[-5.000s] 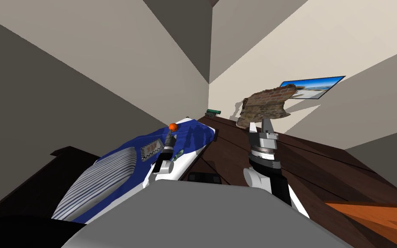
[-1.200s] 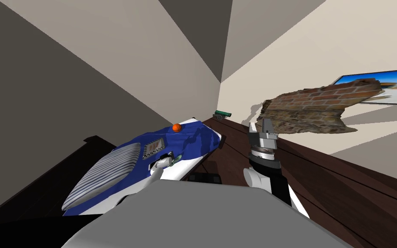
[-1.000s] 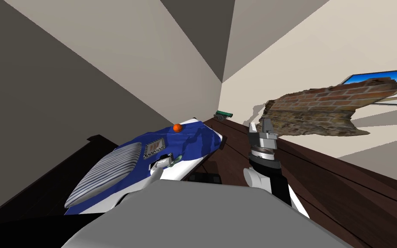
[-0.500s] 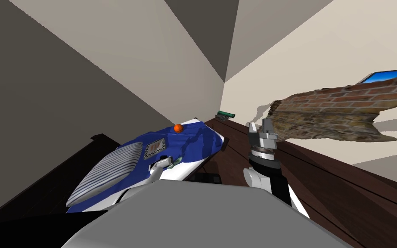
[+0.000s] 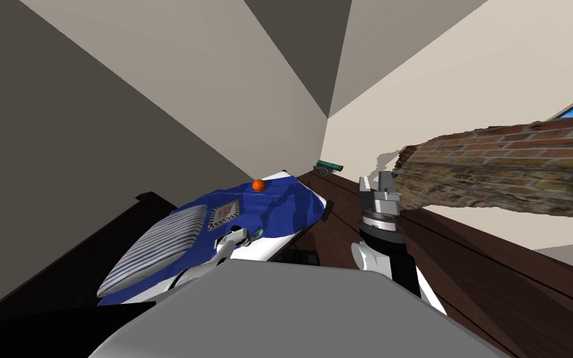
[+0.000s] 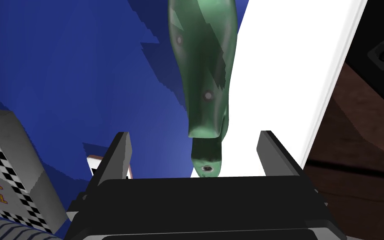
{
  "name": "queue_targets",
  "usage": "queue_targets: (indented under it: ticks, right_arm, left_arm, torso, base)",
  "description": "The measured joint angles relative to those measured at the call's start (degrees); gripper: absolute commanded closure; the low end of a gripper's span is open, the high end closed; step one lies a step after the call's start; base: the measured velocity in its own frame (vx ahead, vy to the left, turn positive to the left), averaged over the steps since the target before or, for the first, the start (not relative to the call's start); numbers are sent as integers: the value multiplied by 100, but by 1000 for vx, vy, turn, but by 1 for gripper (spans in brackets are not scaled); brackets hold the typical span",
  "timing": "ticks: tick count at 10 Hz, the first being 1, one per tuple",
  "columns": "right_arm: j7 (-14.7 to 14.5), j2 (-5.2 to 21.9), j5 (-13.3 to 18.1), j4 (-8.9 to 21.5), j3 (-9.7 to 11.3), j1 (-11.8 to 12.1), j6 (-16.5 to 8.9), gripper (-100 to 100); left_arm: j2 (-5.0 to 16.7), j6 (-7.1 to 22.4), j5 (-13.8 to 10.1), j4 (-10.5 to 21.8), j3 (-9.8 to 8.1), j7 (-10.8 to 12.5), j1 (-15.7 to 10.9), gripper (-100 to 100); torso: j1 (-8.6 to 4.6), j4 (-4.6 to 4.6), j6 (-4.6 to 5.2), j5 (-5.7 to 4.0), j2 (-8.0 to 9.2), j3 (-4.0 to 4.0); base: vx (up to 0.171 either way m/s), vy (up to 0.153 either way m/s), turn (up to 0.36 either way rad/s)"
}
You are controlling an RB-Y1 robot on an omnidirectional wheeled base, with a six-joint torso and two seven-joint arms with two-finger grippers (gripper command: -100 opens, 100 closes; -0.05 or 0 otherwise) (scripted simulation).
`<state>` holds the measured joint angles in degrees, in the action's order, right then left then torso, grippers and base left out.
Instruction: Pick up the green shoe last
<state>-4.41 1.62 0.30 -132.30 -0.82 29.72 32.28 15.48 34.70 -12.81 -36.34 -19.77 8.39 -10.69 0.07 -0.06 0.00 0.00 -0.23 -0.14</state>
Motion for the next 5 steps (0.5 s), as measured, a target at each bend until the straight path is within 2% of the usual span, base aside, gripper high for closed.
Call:
queue_targets:
  ticks: [3, 4, 5]
  right_arm:
    - [0, 0, 0, 0, 0, 0, 0, 0]
    - [0, 0, 0, 0, 0, -1, 0, 0]
    - [0, 0, 0, 0, 0, -1, 0, 0]
  left_arm:
    - [35, 30, -26, 409, -55, -39, -154, -100]
    - [36, 30, -27, 429, -57, -42, -159, 0]
    - [36, 30, -27, 426, -57, -41, -159, -100]
  torso:
    - [2, 2, 1, 1, 8, 4]
    - [1, 3, 2, 0, 14, 8]
    - [0, 4, 1, 0, 20, 11]
  base:
    - [33, 6, 21]
    - [0, 0, 0]
    - [39, 20, 28]
